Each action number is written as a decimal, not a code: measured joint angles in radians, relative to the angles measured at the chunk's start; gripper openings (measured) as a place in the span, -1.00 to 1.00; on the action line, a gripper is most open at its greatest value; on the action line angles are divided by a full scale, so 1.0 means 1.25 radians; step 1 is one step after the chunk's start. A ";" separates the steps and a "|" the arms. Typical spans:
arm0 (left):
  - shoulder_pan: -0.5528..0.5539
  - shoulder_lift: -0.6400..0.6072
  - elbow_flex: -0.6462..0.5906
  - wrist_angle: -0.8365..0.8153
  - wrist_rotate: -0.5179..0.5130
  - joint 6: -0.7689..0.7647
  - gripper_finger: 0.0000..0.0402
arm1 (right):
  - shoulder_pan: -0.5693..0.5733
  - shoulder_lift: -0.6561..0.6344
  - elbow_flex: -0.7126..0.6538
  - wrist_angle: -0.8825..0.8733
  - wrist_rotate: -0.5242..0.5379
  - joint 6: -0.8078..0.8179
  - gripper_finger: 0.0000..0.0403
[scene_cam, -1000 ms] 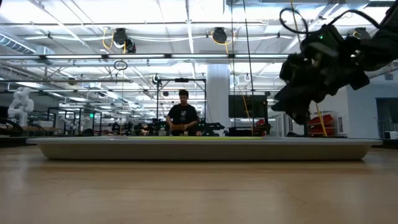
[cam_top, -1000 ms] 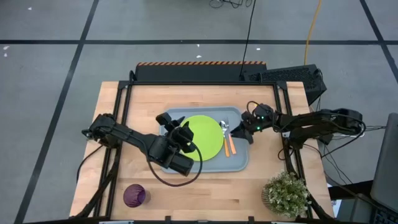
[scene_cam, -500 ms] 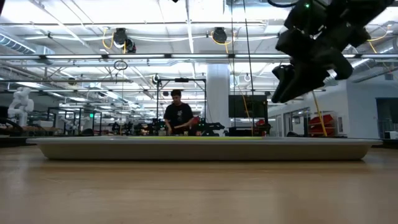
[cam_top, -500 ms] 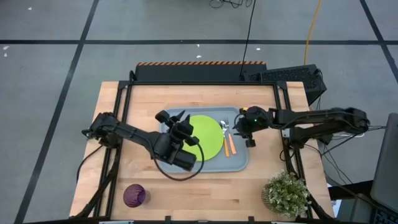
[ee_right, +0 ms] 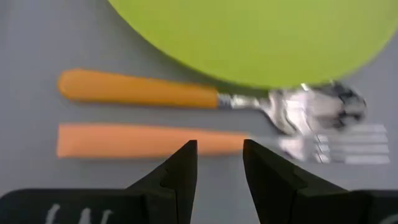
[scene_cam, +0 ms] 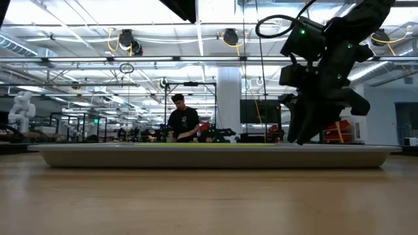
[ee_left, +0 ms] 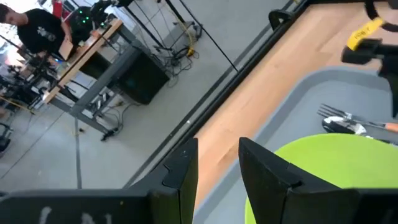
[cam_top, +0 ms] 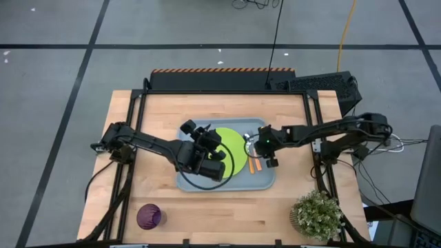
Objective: Pick and place plate/cup/fork/spoon on tray
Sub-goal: Put the light orange fork on the gray serving tray to the right of the yellow spoon
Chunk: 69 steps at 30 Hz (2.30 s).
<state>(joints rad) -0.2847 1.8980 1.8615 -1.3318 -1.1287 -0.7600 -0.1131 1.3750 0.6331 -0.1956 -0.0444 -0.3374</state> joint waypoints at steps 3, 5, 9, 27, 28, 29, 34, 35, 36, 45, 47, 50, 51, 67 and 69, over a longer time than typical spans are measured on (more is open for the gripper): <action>0.011 0.000 -0.008 -0.001 0.001 -0.001 -0.40 | 0.018 0.009 0.000 0.019 0.023 0.000 -0.40; 0.016 0.000 -0.010 -0.001 0.003 -0.001 -0.40 | 0.025 0.011 0.000 0.028 0.041 -0.004 -0.40; 0.018 0.000 -0.010 -0.001 0.003 -0.001 -0.40 | 0.025 0.011 0.000 0.040 0.038 -0.002 -0.40; 0.011 0.000 -0.010 -0.001 0.003 -0.003 -0.40 | 0.040 0.061 -0.005 0.066 0.044 0.010 -0.40; 0.011 0.000 -0.010 -0.001 0.003 -0.003 -0.40 | 0.040 0.061 -0.005 0.061 0.050 0.015 -0.40; 0.011 0.000 -0.010 -0.001 0.003 -0.003 -0.40 | 0.041 0.061 -0.005 0.056 0.057 0.024 -0.40; 0.011 0.000 -0.010 -0.001 0.003 -0.002 -0.40 | 0.040 0.060 -0.004 0.024 0.060 0.112 -0.40; 0.011 0.000 -0.010 -0.001 0.003 -0.002 -0.40 | 0.040 0.060 -0.004 0.014 0.060 0.129 -0.40; 0.011 0.000 -0.010 -0.001 0.003 -0.002 -0.40 | 0.040 0.060 -0.004 0.003 0.060 0.146 -0.40; 0.011 0.000 -0.010 -0.001 0.003 -0.002 -0.40 | 0.040 0.061 -0.005 -0.053 0.059 0.263 -0.40; 0.011 0.000 -0.010 -0.001 0.003 -0.002 -0.40 | 0.040 0.061 -0.005 -0.058 0.059 0.304 -0.40; 0.011 0.000 -0.010 -0.001 0.003 -0.002 -0.40 | 0.045 0.061 -0.005 -0.066 0.061 0.357 -0.40; 0.011 0.000 -0.010 -0.001 0.003 -0.002 -0.40 | 0.049 0.062 -0.005 -0.068 0.063 0.369 -0.40; 0.006 0.000 -0.010 -0.002 0.003 0.005 -0.40 | 0.108 0.059 -0.006 -0.163 0.098 0.495 -0.40; 0.006 0.000 -0.010 -0.002 0.003 0.005 -0.40 | 0.114 0.043 -0.007 -0.166 0.098 0.424 -0.40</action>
<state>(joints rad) -0.2771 1.8977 1.8488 -1.3342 -1.1248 -0.7540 0.0288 1.4283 0.6247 -0.4028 0.0782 0.1932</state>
